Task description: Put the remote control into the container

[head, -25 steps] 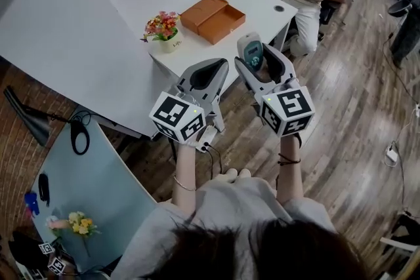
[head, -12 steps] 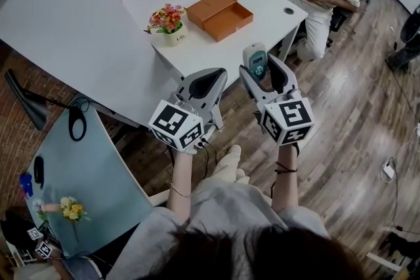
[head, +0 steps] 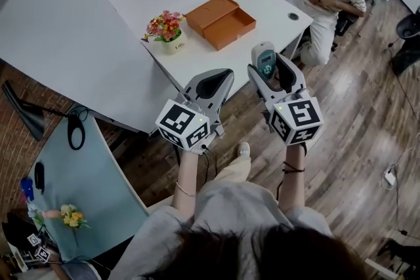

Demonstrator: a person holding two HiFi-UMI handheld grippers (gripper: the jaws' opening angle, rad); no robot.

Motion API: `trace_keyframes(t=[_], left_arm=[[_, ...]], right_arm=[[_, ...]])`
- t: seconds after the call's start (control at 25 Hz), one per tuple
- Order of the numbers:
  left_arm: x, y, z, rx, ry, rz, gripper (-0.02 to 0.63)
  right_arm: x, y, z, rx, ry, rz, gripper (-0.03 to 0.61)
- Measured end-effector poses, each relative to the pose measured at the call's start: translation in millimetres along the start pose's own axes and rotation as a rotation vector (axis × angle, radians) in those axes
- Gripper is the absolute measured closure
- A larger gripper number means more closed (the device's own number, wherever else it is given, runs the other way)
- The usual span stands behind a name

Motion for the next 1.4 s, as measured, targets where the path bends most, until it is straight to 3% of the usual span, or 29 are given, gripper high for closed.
trace_keyframes(t=[0.36,1.12,1.4], left_arm=[[9.5,-66.1,41.9,0.029,0.016,-0.018,0.611],[19.5,-109.7,135.4,-0.072,0.031,-0.018,0.611],[20.6,-113.9,165.4,-0.162,0.025,-0.016,0.611]], right_arm=[[1.2,-54.5,-49.8,-0.021,0.034,0.013,0.300],[4.6,-168.9,-97.9,-0.112,0.048,0.031,0.300],[5.6,-209.4,-108.9,-0.188,0.044,0.023,0.300]])
Point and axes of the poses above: the fingertips, and each gripper's own axes: y backward along the fingers, z to its left, x out of its underside, the point moved 3 cm from there along y, backward along the fingers, and after that the axes turned 10 degrees about x, right-handed, at the moved point
